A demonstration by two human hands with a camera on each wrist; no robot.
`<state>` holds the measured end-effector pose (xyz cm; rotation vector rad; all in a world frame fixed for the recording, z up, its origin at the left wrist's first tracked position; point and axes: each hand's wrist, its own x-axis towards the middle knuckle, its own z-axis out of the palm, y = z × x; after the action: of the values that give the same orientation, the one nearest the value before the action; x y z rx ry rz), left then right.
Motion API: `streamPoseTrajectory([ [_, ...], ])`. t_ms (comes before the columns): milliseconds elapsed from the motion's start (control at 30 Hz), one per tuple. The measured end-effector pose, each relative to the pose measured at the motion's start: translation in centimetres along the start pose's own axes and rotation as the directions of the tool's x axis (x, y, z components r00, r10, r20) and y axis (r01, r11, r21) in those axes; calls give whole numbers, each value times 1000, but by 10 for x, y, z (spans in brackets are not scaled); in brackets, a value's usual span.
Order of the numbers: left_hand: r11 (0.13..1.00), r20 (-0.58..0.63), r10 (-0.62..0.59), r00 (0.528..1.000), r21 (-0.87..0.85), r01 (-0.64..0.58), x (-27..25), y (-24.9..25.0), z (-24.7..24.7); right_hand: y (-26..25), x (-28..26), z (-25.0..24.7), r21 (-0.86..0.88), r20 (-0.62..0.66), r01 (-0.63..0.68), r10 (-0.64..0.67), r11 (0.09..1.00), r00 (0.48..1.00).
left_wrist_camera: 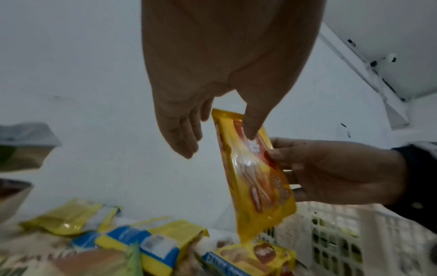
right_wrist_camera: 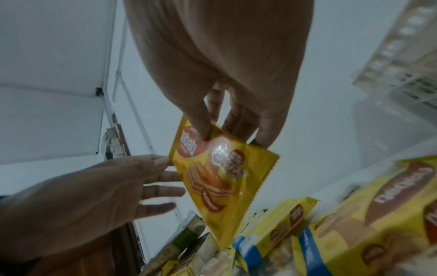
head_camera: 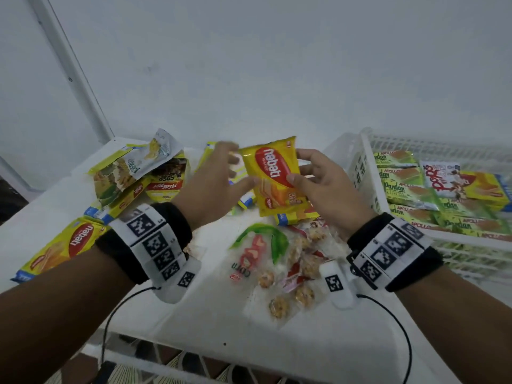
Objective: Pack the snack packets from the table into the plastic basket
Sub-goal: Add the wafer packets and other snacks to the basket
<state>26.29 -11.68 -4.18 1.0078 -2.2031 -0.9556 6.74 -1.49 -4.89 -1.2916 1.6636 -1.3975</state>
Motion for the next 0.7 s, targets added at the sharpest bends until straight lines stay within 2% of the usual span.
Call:
streamPoseTrajectory([
  [67, 997, -108, 76, 991, 27, -74, 7, 0, -8, -1, 1, -2, -76, 25, 33, -32, 997, 999],
  [100, 990, -112, 125, 986, 85, -116, 11, 1, -11, -1, 2, -1, -118, 42, 50, -46, 992, 998],
  [167, 968, -15, 171, 985, 188, -165, 17, 5, -15, -1, 5, 1, -226, 62, 98, -86, 969, 994],
  [233, 974, 94, 123, 988, 180, -138, 21, 9, -15, -1, 7, 4, -296, 61, 126, -113, 947, 992],
  [300, 987, 151, 106, 983, 104, -122, 23, 5, -14, 1, 9, 5, -312, 51, 134, -124, 941, 991],
  [367, 991, 149, 101, 984, 76, -114, 24, -2, -15, 4, 10, 5, -355, 33, 131, -128, 926, 991],
  [467, 997, 50, 51, 997, 55, -54, 22, -17, -21, 13, 12, 3, -472, -27, 94, -121, 876, 992],
  [533, 1000, -12, -18, 1000, -18, 18, 23, -28, -29, 18, 16, 3, -501, -61, 29, -69, 865, 996],
  [600, 989, -48, -85, 995, -125, 79, 23, -35, -39, 26, 23, 2, -547, -37, -51, 37, 835, 999],
  [633, 981, -57, -111, 992, -166, 101, 23, -37, -43, 30, 28, 2, -613, 2, -77, 99, 787, 995],
  [700, 970, -63, -140, 988, -209, 124, 22, -41, -48, 38, 37, 4, -775, 79, -86, 230, 626, 970],
])
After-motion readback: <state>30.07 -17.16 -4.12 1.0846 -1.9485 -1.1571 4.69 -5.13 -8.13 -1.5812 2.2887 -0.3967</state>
